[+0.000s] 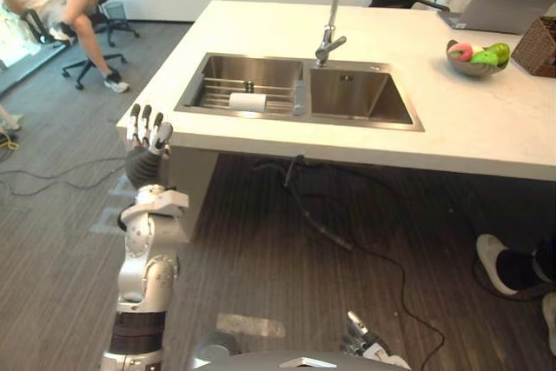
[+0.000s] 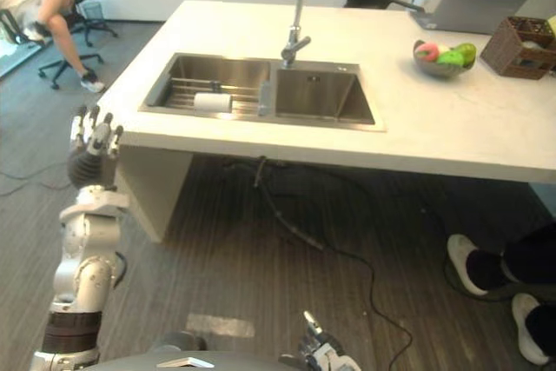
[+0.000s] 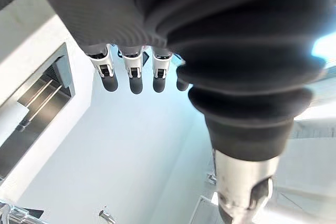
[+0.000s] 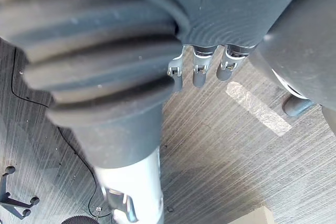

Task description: Walk over to the sink, pick up the cup, carry it to the dishwasher, place the cup inside the dishwasher, then close the dishwasher door

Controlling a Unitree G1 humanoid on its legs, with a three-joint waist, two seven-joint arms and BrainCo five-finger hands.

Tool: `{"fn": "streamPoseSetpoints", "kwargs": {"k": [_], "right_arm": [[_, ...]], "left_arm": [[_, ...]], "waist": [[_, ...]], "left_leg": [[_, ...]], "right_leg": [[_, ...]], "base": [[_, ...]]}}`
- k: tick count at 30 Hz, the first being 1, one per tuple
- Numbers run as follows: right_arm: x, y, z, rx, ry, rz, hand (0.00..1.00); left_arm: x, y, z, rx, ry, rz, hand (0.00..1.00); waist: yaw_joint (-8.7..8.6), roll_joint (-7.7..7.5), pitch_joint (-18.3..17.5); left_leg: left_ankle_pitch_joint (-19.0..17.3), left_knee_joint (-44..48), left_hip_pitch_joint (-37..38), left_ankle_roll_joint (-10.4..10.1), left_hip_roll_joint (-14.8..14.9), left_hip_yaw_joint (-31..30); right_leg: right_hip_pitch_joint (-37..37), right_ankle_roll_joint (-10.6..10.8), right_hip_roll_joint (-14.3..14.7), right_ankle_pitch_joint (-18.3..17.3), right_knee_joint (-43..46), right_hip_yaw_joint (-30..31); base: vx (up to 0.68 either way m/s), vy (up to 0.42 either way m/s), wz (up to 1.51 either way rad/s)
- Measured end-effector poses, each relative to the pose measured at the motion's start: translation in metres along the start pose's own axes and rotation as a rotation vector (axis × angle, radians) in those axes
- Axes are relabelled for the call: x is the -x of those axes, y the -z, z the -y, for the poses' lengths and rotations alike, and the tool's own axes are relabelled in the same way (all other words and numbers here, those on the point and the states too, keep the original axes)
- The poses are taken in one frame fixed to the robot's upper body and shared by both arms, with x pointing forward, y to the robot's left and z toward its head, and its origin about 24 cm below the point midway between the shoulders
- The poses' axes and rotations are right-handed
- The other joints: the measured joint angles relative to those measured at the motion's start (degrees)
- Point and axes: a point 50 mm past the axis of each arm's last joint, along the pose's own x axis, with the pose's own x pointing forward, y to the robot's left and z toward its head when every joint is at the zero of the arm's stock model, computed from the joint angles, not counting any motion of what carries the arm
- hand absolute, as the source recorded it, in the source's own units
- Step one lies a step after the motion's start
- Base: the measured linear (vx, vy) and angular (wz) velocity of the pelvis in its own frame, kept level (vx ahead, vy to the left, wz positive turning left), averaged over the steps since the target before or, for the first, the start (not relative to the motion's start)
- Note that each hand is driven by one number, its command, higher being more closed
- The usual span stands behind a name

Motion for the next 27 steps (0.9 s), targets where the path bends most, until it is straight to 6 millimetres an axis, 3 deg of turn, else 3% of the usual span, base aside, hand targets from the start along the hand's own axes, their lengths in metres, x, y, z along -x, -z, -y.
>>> {"fn": "streamPoseSetpoints", "kwargs": {"k": [1, 7, 11, 14, 15, 16, 17, 18, 19, 20, 21, 22, 23, 24, 25, 26, 27], "right_arm": [[0.0, 0.006, -0.007, 0.076, -0.056, -0.034, 0.0], [0.0, 0.008, -0.005, 0.074, -0.053, -0.038, 0.0], [-0.001, 0.01, -0.008, 0.084, -0.058, -0.032, 0.0], [0.0, 0.01, -0.004, 0.092, -0.025, -0.014, 0.0], [0.003, 0.01, 0.003, 0.092, 0.009, -0.003, 0.0], [0.008, -0.004, 0.009, 0.119, 0.026, 0.063, 0.0], [0.008, -0.009, 0.008, 0.126, 0.021, 0.093, 0.0], [0.012, -0.014, 0.012, 0.133, 0.03, 0.119, 0.0], [0.013, -0.012, 0.016, 0.121, 0.05, 0.123, 0.0], [0.013, -0.01, 0.015, 0.118, 0.046, 0.122, 0.0], [0.011, -0.004, 0.012, 0.107, 0.036, 0.112, 0.0], [0.011, -0.002, 0.011, 0.091, 0.034, 0.114, 0.0], [0.009, -0.001, 0.008, 0.08, 0.027, 0.116, 0.0], [0.009, 0.006, 0.009, 0.065, 0.029, 0.104, 0.0], [0.009, 0.009, 0.008, 0.063, 0.028, 0.103, 0.0], [0.009, 0.01, 0.008, 0.065, 0.029, 0.101, 0.0], [0.01, 0.008, 0.01, 0.073, 0.041, 0.104, 0.0]], "left_arm": [[0.008, 0.031, -0.001, -0.006, 0.021, -0.109, 0.0], [0.009, 0.033, 0.001, -0.005, 0.029, -0.114, 0.0], [0.012, 0.04, 0.013, -0.008, 0.075, -0.141, 0.0], [0.019, 0.043, 0.039, 0.014, 0.176, -0.148, 0.0], [0.021, 0.037, 0.054, 0.022, 0.236, -0.12, 0.0], [0.022, 0.029, 0.065, -0.007, 0.263, -0.054, 0.0], [0.022, 0.025, 0.067, -0.07, 0.263, -0.01, 0.0], [0.022, 0.015, 0.07, -0.179, 0.255, 0.072, 0.0], [0.02, 0.001, 0.07, -0.227, 0.24, 0.156, 0.0], [0.017, -0.006, 0.069, -0.225, 0.233, 0.191, 0.0], [0.011, -0.02, 0.064, -0.211, 0.211, 0.258, 0.0], [0.006, -0.03, 0.061, -0.22, 0.206, 0.308, 0.0], [0.005, -0.034, 0.062, -0.229, 0.218, 0.328, 0.0], [0.006, -0.04, 0.066, -0.242, 0.248, 0.357, 0.0], [0.006, -0.046, 0.07, -0.249, 0.269, 0.387, 0.0], [0.006, -0.049, 0.073, -0.249, 0.278, 0.402, 0.0], [0.007, -0.051, 0.076, -0.237, 0.291, 0.419, 0.0]], "waist": [[-0.24, 0.48, -2.27], [-0.49, 0.27, -2.32], [-2.62, -1.14, -3.04], [-4.01, -4.19, -3.19], [-4.75, -5.23, -2.97], [-5.03, -3.53, -2.15], [-4.88, -4.08, -1.99], [-5.19, -3.45, -1.66], [-4.7, -3.34, -1.89], [-4.63, -3.49, -1.86], [-4.57, -3.9, -1.71], [-4.54, -4.33, -1.69], [-4.51, -4.41, -1.64], [-4.54, -4.59, -1.55], [-4.88, -4.53, -1.31], [-4.97, -4.53, -1.25], [-5.32, -3.91, -1.1]], "left_leg": [[6.77, -9.89, 2.41, -0.39, -0.37, -0.13], [6.41, -10.31, 2.85, 0.04, -0.25, 1.07], [6.32, -11.32, 3.34, 0.2, -0.06, 5.1], [4.66, -10.76, 4.01, 2.03, -1.79, 10.33], [0.25, -2.61, 3.18, 3.78, -2.43, 12.69], [-5.91, 2.71, 3.13, 3.7, -2.02, 11.33], [-7.44, 4.8, 3.08, 3.96, -2.87, 10.24], [-8.72, 6.28, 3.69, 5.16, -3.44, 8.05], [-9.01, 6.07, 4.78, 5.37, -3.44, 6.47], [-9.01, 5.92, 4.91, 5.39, -3.27, 5.56], [-8.99, 5.25, 4.96, 5.37, -3.3, 4.2], [-8.81, 4.0, 5.08, 5.1, -3.44, 4.25], [-8.62, 3.39, 5.18, 4.82, -3.51, 4.56], [-8.19, 2.02, 5.9, 4.79, -4.37, 4.83], [-8.39, 1.59, 7.23, 4.93, -5.46, 4.88], [-8.86, 1.69, 8.1, 4.76, -5.95, 4.86], [-10.55, 2.68, 9.35, 4.47, -5.92, 3.93]], "right_leg": [[3.88, 0.05, 0.17, 7.49, -11.28, -5.85], [3.08, 0.07, 0.03, 7.27, -10.63, -5.21], [1.34, 0.51, -1.43, 6.76, -7.23, -4.15], [-0.05, 2.3, -6.26, 3.05, -1.64, -5.66], [0.38, 3.91, -10.34, 1.62, 3.93, -8.08], [-3.06, 2.94, -12.38, 0.67, 16.64, -7.01], [-5.98, 0.82, -14.51, 1.88, 23.77, -4.85], [-10.71, -4.67, -16.21, 5.92, 34.66, -2.11], [-14.4, -3.37, -14.63, 4.36, 40.77, 0.55], [-15.64, -2.9, -13.43, 2.98, 41.44, 0.51], [-17.09, -1.99, -10.92, 1.48, 37.05, -0.41], [-16.82, -1.11, -8.64, 1.6, 25.38, -2.38], [-15.92, -0.29, -7.21, 2.52, 17.66, -3.22], [-14.02, 0.48, -5.02, 5.55, 3.71, -3.31], [-12.31, -0.03, -3.88, 7.8, -4.62, -2.33], [-11.53, -0.74, -3.63, 8.33, -6.54, -2.22], [-10.27, -2.58, -3.06, 11.63, -6.06, -0.87]], "base": [[0.03, 0.032, 0.05], [0.0, 0.0, -0.07], [0.03, 0.014, -0.09], [0.01, 0.105, 0.31], [0.07, 0.182, 0.79], [0.06, 0.213, 0.81], [0.01, 0.211, 0.84], [0.02, 0.204, 0.81], [0.05, 0.162, 0.86], [0.1, 0.083, 0.78], [0.12, 0.036, 0.73], [0.13, 0.013, 0.66], [0.21, -0.04, 0.55], [0.28, -0.084, 0.5], [0.25, -0.078, 0.47], [0.31, -0.095, 0.45], [0.26, -0.067, 0.28]]}}
